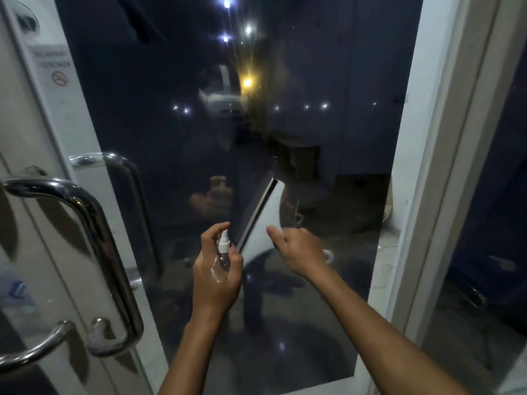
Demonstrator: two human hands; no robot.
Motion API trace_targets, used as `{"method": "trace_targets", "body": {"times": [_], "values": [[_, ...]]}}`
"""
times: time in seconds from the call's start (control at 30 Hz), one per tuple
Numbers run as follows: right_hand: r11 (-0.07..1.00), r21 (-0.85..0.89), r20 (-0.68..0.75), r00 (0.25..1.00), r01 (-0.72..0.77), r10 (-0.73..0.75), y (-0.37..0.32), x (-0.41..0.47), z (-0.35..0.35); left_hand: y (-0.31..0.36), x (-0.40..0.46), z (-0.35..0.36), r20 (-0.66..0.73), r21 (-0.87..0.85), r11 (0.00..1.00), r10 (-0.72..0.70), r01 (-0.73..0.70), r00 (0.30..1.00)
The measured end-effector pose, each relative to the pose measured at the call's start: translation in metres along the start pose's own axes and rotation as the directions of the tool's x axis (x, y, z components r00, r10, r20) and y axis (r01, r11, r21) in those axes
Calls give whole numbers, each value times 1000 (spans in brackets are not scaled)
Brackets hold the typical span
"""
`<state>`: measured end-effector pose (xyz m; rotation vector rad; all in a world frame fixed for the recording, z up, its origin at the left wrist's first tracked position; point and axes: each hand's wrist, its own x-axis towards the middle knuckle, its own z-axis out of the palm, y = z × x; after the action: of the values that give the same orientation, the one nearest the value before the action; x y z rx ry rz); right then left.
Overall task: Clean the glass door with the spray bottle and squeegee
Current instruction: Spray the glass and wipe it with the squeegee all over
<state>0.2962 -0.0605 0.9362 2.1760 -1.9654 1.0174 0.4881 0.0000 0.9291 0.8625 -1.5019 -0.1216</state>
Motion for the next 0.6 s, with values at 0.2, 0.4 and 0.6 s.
{"method": "trace_targets", "body": {"times": [0.2, 0.4, 0.6], "values": [[738, 671, -98, 977, -77, 191, -71, 42, 23, 3, 17, -7, -38, 2, 998, 58, -58, 998], [437, 848, 83, 890, -299, 448, -63, 0, 87, -3, 16, -8, -17, -6, 999, 54, -54, 998], [295, 790, 270, 737, -537, 620, -47, -74, 148, -11, 5, -8, 43, -25, 1000, 2, -1, 999]]}}
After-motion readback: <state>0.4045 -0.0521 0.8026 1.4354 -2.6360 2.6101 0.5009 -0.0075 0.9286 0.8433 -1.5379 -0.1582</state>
